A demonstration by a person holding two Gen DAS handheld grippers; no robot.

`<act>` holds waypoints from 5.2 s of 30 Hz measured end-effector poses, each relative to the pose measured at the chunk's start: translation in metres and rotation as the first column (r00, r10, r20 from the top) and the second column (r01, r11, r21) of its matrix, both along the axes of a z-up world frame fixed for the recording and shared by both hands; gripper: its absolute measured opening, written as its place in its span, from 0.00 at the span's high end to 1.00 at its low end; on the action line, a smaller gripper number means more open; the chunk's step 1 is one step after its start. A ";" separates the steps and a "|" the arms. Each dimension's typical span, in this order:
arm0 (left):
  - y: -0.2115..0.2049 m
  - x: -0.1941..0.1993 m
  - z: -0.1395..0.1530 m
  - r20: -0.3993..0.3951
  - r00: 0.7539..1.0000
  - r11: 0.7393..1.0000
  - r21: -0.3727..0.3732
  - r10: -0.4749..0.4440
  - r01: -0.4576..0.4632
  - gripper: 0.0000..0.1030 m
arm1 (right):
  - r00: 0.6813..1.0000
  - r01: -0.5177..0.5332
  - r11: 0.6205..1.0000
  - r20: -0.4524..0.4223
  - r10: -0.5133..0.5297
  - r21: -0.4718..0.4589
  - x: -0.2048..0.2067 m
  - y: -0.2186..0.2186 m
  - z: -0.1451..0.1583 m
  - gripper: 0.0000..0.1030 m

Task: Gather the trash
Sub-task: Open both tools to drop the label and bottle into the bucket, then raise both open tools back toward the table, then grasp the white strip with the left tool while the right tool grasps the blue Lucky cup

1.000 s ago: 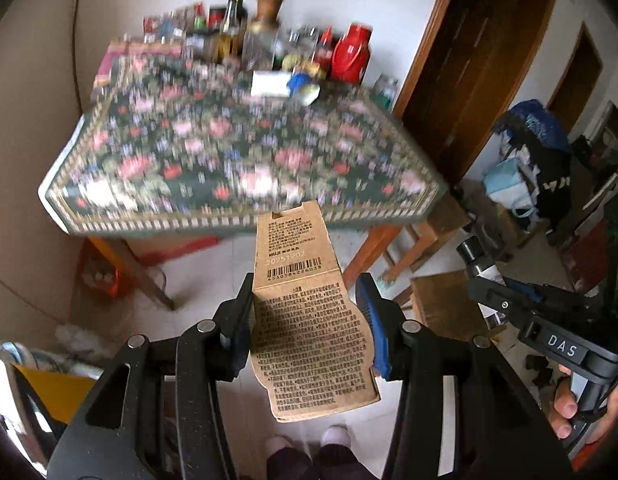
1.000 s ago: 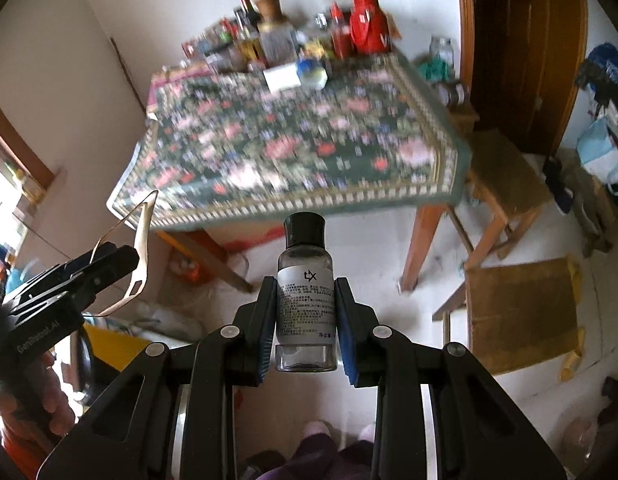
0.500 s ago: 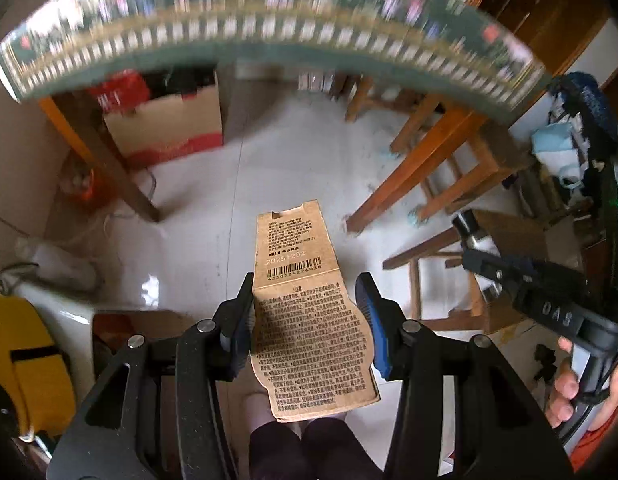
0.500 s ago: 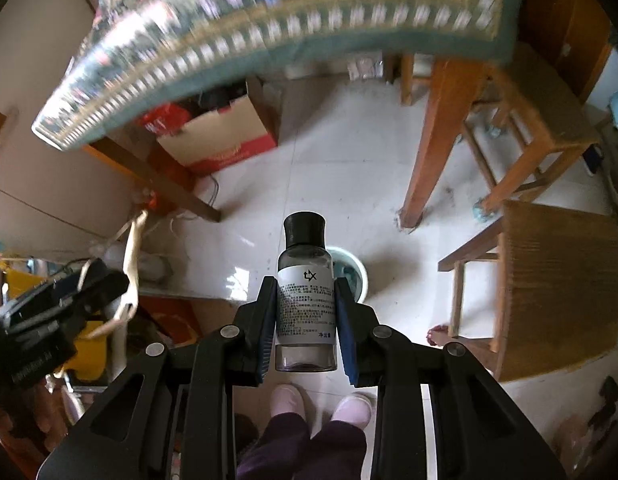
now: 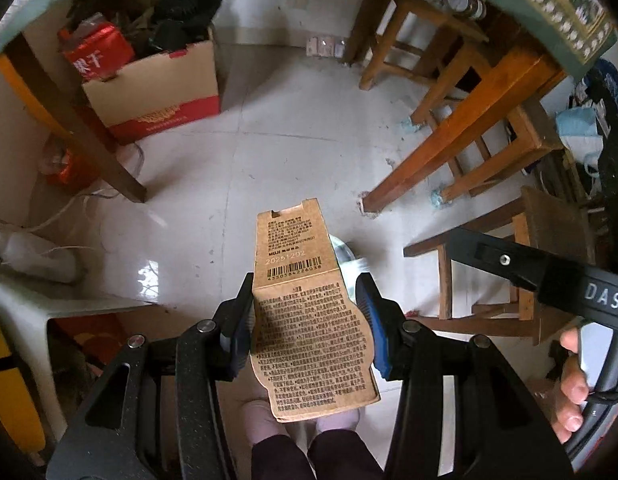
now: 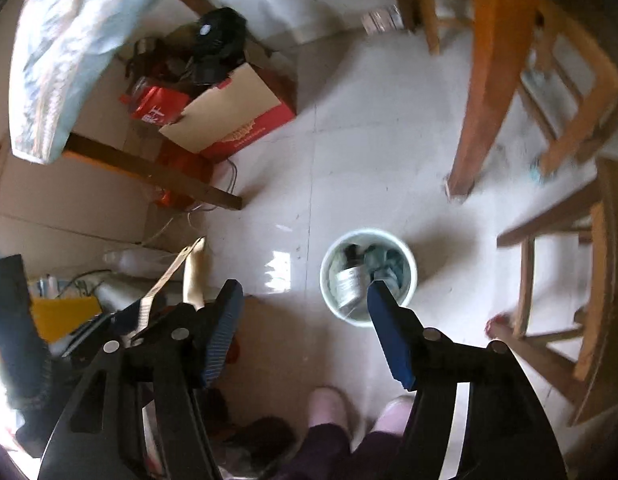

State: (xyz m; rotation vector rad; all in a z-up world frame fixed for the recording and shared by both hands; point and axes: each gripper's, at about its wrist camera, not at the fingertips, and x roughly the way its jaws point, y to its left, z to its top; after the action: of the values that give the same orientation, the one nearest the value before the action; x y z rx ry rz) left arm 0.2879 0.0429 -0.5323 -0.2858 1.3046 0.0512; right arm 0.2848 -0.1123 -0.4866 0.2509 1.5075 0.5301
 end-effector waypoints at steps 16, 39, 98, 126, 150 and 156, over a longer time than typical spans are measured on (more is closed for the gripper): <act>-0.020 0.035 -0.036 -0.129 0.990 0.995 -0.090 -0.057 0.045 0.43 | 0.996 0.021 0.990 0.092 -0.008 -0.140 0.010 -0.020 0.026 0.40; 0.017 0.000 0.241 0.171 0.985 1.000 0.020 -0.024 0.021 0.43 | 0.962 0.062 0.991 0.273 -0.027 -0.118 -0.007 -0.013 0.242 0.40; 0.057 0.114 0.546 0.729 0.684 0.963 0.169 0.023 -0.212 0.01 | 0.480 0.105 0.993 0.877 -0.007 -0.050 0.119 -0.006 0.522 0.00; 0.182 0.376 0.401 0.442 0.888 0.977 0.210 -0.125 0.033 0.01 | 0.926 0.084 0.987 0.377 -0.027 -0.136 0.354 0.129 0.295 0.01; 0.121 0.497 0.228 0.157 0.863 0.874 0.003 -0.480 0.486 0.21 | 0.980 0.190 0.976 0.078 -0.182 -0.106 0.336 0.082 0.225 0.43; 0.101 0.494 0.214 0.101 0.856 0.861 0.020 -0.507 0.508 0.58 | 0.973 0.214 0.971 0.111 -0.202 -0.109 0.327 0.057 0.240 0.43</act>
State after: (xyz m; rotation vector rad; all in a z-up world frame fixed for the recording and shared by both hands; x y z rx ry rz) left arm 0.7814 0.1435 -0.3183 0.0592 1.2410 -0.4145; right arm 0.6120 -0.0553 -0.2466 0.2813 1.3913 0.2790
